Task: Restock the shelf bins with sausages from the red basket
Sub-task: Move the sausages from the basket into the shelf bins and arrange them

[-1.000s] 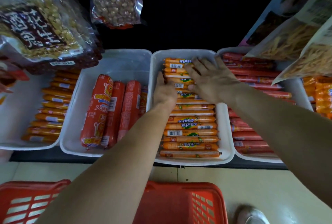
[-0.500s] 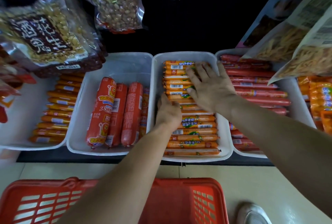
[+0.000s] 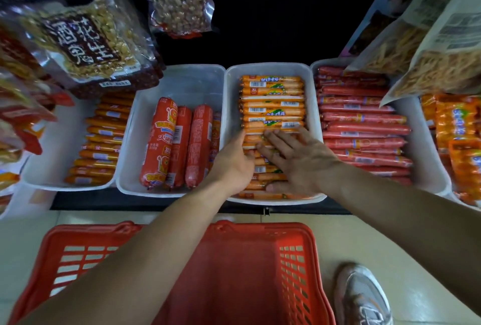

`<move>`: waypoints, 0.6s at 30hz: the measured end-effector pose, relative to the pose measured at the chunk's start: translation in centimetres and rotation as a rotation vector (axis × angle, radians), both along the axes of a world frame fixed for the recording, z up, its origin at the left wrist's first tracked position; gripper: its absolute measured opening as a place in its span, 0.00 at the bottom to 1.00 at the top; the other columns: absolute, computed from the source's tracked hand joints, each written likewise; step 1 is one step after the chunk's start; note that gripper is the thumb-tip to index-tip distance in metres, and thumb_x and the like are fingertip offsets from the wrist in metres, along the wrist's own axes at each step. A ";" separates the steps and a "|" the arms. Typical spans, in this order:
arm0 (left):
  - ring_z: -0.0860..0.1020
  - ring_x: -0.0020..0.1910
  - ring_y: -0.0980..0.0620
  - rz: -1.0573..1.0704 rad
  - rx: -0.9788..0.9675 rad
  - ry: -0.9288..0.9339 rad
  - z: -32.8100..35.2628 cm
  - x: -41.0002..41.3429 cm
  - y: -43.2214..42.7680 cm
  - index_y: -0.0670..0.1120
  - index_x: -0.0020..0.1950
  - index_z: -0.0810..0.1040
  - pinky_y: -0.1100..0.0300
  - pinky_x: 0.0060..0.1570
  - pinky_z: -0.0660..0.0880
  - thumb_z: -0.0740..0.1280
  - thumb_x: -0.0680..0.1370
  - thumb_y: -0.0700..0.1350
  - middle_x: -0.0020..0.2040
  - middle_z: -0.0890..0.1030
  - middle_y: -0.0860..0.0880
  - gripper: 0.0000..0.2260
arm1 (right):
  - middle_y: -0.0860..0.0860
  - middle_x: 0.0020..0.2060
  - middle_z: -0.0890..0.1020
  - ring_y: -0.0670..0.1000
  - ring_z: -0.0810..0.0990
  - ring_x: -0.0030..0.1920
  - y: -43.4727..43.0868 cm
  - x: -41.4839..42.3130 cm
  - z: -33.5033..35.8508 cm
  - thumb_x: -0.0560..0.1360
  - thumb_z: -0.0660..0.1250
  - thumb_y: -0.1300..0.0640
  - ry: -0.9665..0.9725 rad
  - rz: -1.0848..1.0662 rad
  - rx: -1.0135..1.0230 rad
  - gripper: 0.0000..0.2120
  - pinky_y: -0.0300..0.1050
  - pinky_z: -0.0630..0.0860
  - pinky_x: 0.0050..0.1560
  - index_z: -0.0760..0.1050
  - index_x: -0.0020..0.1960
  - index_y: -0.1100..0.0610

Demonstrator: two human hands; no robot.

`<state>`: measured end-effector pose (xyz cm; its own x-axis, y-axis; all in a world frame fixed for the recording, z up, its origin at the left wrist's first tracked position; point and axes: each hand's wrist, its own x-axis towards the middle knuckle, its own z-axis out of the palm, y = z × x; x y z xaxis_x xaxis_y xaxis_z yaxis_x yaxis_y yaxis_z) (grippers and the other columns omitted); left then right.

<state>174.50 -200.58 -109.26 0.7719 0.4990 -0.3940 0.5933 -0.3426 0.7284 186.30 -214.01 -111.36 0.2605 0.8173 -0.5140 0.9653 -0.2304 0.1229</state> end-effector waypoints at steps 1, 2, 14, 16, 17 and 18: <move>0.77 0.57 0.56 0.027 -0.030 -0.019 0.1 -0.1 0.2 0.53 0.77 0.65 0.63 0.52 0.73 0.60 0.84 0.42 0.68 0.76 0.54 0.21 | 0.53 0.78 0.30 0.54 0.32 0.79 0.1 0.0 0.0 0.75 0.38 0.25 -0.007 -0.004 -0.018 0.42 0.65 0.35 0.75 0.27 0.78 0.47; 0.75 0.59 0.59 0.060 -0.047 -0.041 0.2 -0.4 0.4 0.52 0.77 0.65 0.67 0.51 0.73 0.60 0.84 0.42 0.66 0.74 0.58 0.21 | 0.52 0.78 0.30 0.54 0.31 0.79 0.2 -0.1 -0.1 0.75 0.38 0.25 -0.011 -0.005 -0.026 0.42 0.65 0.36 0.75 0.27 0.78 0.47; 0.76 0.60 0.60 0.206 0.156 -0.144 3.7 -6.8 3.8 0.50 0.70 0.76 0.66 0.63 0.70 0.64 0.81 0.40 0.63 0.79 0.57 0.17 | 0.51 0.80 0.36 0.56 0.37 0.80 1.3 -1.7 1.3 0.78 0.42 0.30 0.031 -0.170 0.045 0.37 0.66 0.39 0.76 0.31 0.79 0.43; 0.78 0.60 0.57 0.200 0.173 -0.120 4.6 -8.3 4.9 0.50 0.69 0.76 0.63 0.62 0.72 0.64 0.81 0.41 0.62 0.80 0.55 0.16 | 0.51 0.81 0.38 0.55 0.39 0.80 2.1 -2.0 3.6 0.79 0.43 0.31 0.083 -0.213 0.082 0.36 0.64 0.40 0.77 0.33 0.80 0.44; 0.79 0.59 0.55 0.195 0.185 -0.102 5.1 -9.2 5.3 0.51 0.69 0.76 0.61 0.61 0.74 0.63 0.81 0.41 0.62 0.80 0.54 0.16 | 0.51 0.81 0.39 0.55 0.40 0.80 2.7 -2.3 5.0 0.80 0.44 0.32 0.101 -0.221 0.092 0.36 0.63 0.40 0.77 0.34 0.80 0.45; 0.80 0.58 0.53 0.179 0.211 -0.076 5.5 -10.1 5.9 0.52 0.69 0.75 0.58 0.60 0.75 0.63 0.81 0.42 0.61 0.80 0.53 0.17 | 0.50 0.81 0.40 0.55 0.41 0.80 3.4 -2.8 6.4 0.80 0.44 0.33 0.108 -0.215 0.100 0.36 0.62 0.41 0.78 0.35 0.81 0.46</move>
